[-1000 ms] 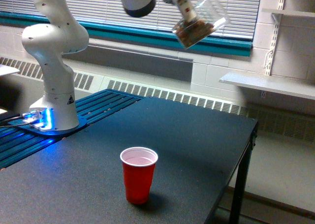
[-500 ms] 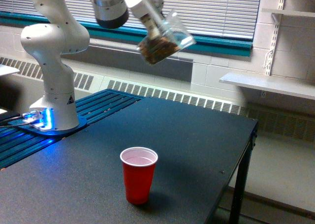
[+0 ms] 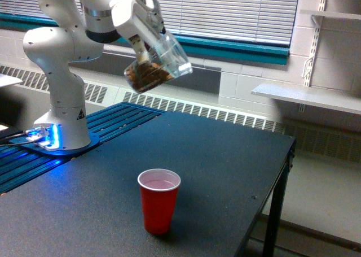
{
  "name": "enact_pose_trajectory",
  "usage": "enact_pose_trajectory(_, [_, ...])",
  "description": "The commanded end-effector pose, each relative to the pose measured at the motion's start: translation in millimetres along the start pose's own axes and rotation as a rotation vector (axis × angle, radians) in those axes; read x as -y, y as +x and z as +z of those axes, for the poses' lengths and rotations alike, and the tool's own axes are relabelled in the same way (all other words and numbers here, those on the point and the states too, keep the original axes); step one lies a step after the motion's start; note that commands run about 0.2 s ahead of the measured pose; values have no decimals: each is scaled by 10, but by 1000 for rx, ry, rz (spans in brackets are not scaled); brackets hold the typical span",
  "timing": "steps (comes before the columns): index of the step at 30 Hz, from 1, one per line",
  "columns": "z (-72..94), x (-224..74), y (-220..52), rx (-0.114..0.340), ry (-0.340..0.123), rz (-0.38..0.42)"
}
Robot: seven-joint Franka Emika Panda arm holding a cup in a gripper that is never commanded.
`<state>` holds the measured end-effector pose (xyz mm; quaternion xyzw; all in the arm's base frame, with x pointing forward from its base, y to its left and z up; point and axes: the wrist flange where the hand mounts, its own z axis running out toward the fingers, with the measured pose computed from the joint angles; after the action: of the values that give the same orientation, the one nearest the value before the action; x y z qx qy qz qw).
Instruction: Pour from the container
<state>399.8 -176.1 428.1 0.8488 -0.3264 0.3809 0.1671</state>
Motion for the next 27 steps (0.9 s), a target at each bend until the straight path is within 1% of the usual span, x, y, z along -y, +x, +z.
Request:
enact_pose_trajectory(1, [165, -115, -32, -1, -46, 38])
enact_pose_trajectory(3, [228, -116, -37, 9, -56, 36])
enact_pose_trajectory(7, [354, -106, -45, 9, -80, 24])
enact_pose_trajectory(15, [573, -86, -117, 30, -103, 1])
enact_pose_trajectory(18, [629, -98, -165, 38, -109, -5])
enact_pose_trajectory(20, [662, -117, -215, 51, -113, -8])
enact_pose_trajectory(27, [716, -206, -395, 84, -141, -14])
